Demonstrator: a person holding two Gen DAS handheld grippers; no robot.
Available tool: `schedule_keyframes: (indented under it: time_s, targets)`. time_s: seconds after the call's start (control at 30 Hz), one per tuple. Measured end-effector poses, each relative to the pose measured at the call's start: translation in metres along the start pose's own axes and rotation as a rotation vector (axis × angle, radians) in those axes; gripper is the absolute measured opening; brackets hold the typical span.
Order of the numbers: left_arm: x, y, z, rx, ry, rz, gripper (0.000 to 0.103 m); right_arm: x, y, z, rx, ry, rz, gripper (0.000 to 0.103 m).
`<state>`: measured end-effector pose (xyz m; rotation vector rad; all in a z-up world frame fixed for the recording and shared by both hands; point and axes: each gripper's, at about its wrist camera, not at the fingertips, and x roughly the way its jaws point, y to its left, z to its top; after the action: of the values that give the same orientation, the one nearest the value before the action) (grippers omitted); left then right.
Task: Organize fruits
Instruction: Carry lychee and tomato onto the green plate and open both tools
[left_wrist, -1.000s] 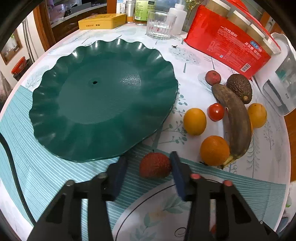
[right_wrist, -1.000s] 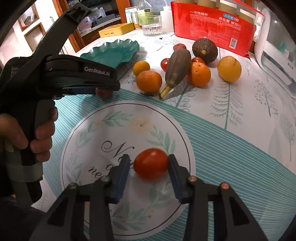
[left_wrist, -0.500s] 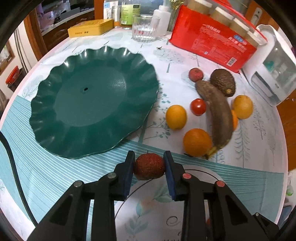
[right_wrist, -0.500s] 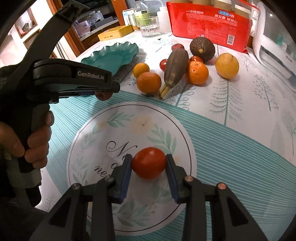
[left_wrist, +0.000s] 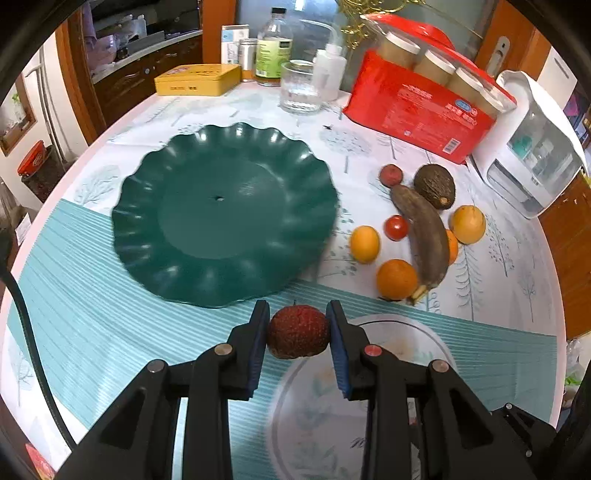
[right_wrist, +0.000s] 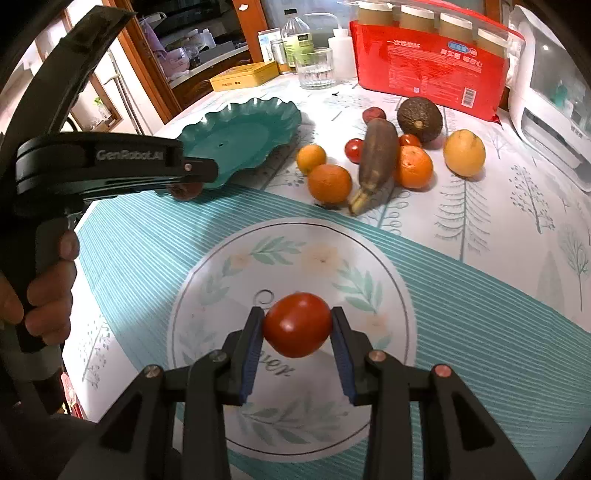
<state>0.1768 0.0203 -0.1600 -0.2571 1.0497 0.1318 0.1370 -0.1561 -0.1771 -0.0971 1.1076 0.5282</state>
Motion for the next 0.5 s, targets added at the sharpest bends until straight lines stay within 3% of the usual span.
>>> schedule_keyframes:
  time_s: [0.3,0.5]
  targets:
    - [-0.02,0.052,0.014,0.054,-0.033,0.013,0.03,0.005,0.041,0.017,0.035,-0.035,-0.014,0.036]
    - [-0.026,0.09,0.037,0.121,-0.054,0.016,0.03,0.02,0.08,0.047,0.047,-0.09,-0.034,0.036]
